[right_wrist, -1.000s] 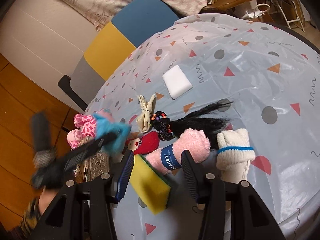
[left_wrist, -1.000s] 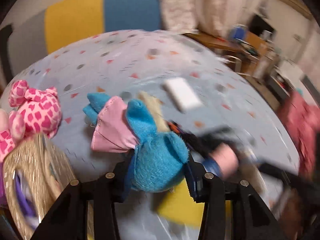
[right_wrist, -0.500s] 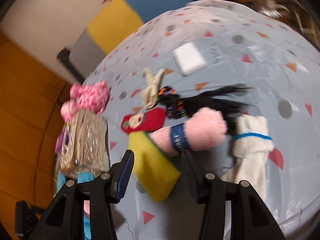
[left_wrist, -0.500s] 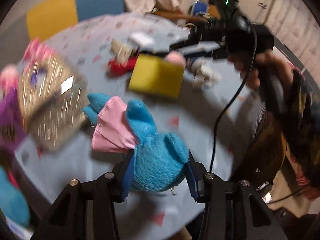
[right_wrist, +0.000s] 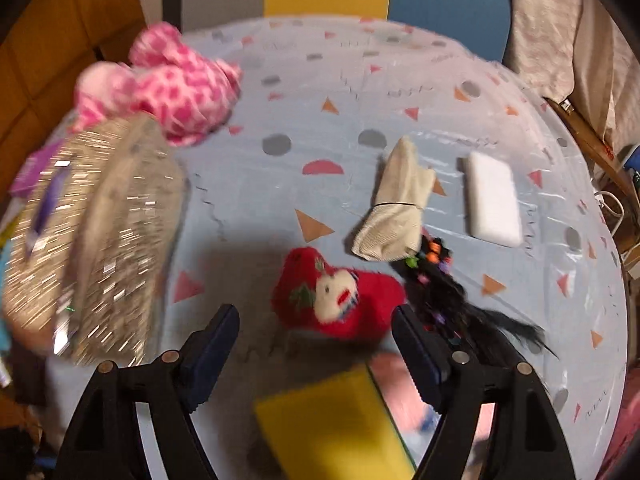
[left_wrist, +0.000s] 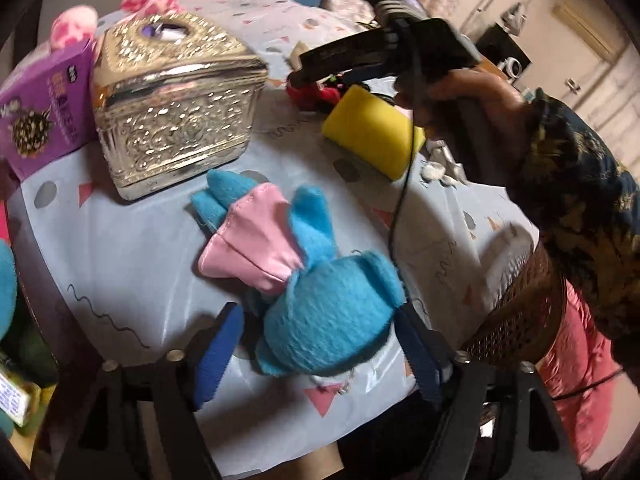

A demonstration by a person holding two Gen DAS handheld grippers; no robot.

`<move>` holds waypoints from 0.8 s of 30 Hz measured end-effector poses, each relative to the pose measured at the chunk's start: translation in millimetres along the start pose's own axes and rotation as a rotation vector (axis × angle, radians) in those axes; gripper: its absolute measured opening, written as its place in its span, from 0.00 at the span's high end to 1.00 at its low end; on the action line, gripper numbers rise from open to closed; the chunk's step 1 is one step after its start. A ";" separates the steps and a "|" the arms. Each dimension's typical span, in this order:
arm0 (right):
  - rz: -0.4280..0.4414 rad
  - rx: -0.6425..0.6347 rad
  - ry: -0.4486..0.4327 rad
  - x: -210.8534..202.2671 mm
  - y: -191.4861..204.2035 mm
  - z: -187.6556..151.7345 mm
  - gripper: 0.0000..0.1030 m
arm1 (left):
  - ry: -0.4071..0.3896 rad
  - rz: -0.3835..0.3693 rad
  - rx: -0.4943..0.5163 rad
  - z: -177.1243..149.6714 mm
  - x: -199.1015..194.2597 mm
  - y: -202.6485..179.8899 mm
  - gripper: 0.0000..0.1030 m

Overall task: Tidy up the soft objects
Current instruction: 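Lift the blue-and-pink plush with the left tool while the right tool grasps the red plush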

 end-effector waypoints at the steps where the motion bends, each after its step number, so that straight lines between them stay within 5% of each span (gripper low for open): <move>1: -0.013 0.007 0.015 6.2 -0.7 1.5 0.51 | 0.002 -0.018 -0.023 1.7 1.8 2.3 0.23; 3: -0.020 0.013 0.051 22.5 0.9 3.9 0.74 | 0.005 -0.036 -0.052 3.3 5.3 5.9 0.23; 5: -0.035 -0.003 0.032 18.8 4.0 4.2 0.79 | 0.011 -0.042 -0.074 2.1 5.8 9.8 0.20; 9: 0.048 -0.002 -0.099 -32.3 5.0 0.5 0.80 | 0.014 -0.050 -0.105 -2.0 3.8 14.1 0.18; 15: 0.257 -0.106 -0.143 -87.4 27.9 -43.5 0.79 | -0.012 -0.073 -0.138 -8.6 -9.7 17.7 0.07; 24: 0.147 -0.226 0.015 -42.6 54.4 -100.2 0.79 | -0.050 -0.070 -0.208 -5.5 -23.7 19.2 0.08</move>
Point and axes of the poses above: each gripper's, at about its wrist camera, not at the fingertips, and x roughly the way its jaws point, y to its left, z to its top, the point moved 2 cm from there along x, roughly the way its jaws point, and after that the axes turned 6 degrees about -z, right-handed, at the moved point
